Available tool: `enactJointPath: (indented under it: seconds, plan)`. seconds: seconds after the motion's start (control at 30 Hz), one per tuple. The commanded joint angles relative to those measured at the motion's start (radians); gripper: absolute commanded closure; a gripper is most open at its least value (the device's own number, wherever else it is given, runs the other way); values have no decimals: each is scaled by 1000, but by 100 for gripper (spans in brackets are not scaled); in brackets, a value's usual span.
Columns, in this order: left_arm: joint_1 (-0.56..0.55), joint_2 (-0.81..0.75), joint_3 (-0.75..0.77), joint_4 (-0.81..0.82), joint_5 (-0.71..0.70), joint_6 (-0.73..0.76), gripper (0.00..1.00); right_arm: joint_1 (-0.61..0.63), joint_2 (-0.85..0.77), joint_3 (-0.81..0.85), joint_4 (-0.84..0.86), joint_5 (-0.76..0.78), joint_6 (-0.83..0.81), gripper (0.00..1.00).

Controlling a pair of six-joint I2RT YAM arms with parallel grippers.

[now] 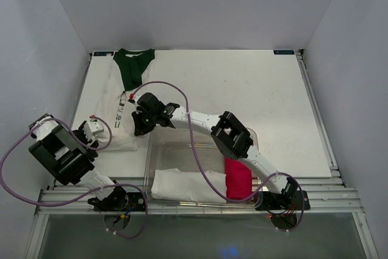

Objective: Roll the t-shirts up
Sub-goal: Roll the T-shirt to the center of the board.

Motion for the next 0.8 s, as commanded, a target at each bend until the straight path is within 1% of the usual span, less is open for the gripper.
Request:
enactJointPath:
  seconds: [0.0, 0.07, 0.13, 0.4, 0.53, 0.63, 0.67, 0.7, 0.73, 0.77]
  plan:
    - [0, -98, -45, 124, 51, 72, 17, -2, -19, 1, 29, -2, -13, 92]
    - [0, -112, -59, 155, 92, 64, 17, -2, -18, 2, 29, 0, -11, 92]
    - [-2, -107, -39, 151, 112, 38, 18, -2, -19, 4, 27, 1, -12, 92]
    - [0, -50, -22, 175, 69, 44, 19, -2, -21, -1, 21, 3, -17, 92]
    - [-2, -38, -44, 175, 36, 59, 22, -4, -25, -2, 20, 10, -25, 92]
    - [-2, -33, -54, 181, 60, 59, 40, -4, -25, -1, 23, 10, -23, 92]
    - [-3, -30, -48, 181, 68, 44, 55, -4, -24, -2, 24, 10, -20, 92]
    - [-3, -27, -42, 181, 77, 35, 64, -4, -24, -1, 23, 10, -20, 92]
    - [-2, -27, -36, 181, 86, 24, 75, -4, -25, -2, 24, 12, -19, 92]
    - [-3, -29, -22, 183, 104, 1, 97, -2, -27, -4, 23, 15, -19, 92]
